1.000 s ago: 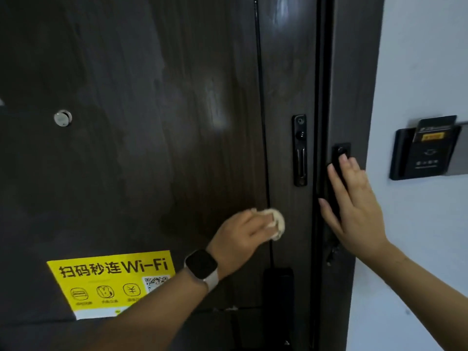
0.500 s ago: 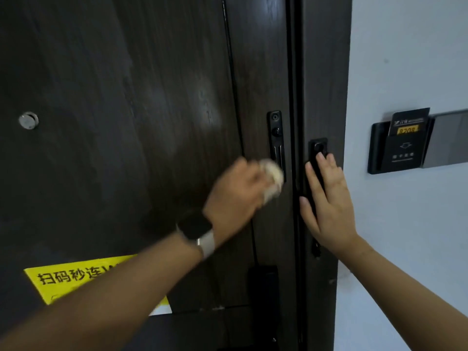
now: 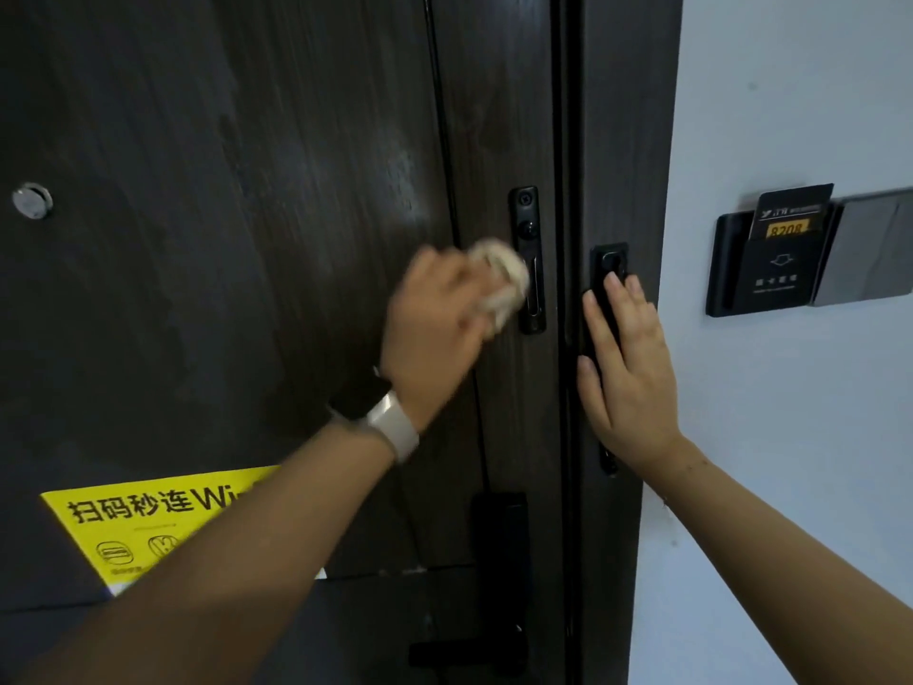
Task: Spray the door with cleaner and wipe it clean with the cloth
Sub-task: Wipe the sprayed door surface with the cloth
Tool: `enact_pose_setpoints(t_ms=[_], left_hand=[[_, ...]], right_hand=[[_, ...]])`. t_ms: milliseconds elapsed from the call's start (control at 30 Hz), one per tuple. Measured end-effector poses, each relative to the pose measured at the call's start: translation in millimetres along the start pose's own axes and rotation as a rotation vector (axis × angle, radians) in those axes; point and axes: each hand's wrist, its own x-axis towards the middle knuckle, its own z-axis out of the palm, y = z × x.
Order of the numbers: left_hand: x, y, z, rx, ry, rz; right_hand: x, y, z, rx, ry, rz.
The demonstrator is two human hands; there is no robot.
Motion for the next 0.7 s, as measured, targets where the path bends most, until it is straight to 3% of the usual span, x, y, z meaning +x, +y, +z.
enact_pose_setpoints(t_ms=[133,233,300,433,567,633,700], left_hand=[[-122,33,39,-0.090,-0.332,0.198],[-137,35,49,-0.110,-0.483,0.285],[-104,33,41,-0.091,-0.400,0.281],[-44,20,33,-0.066,-0.104,0.102],[-115,27,42,-0.102,-0.300,0.204],[-152,26,37,-0.126,-0.438,0.171],[-159,18,26,-0.098,-0.467,0.148]], right_hand=[[-1,0,0,0.002,0.000,-0.008],[1,1,0,-0.002,0.002,-0.007],[0,1,1,0.005,0.005,-0.004],[1,2,1,0.012,0.008,-0.002],[-1,0,-2,0.032,-0.015,0.022],[-3,-3,-3,0.036,-0.027,0.036],[-3,-9,-3,-0.002,-0.030,0.072]])
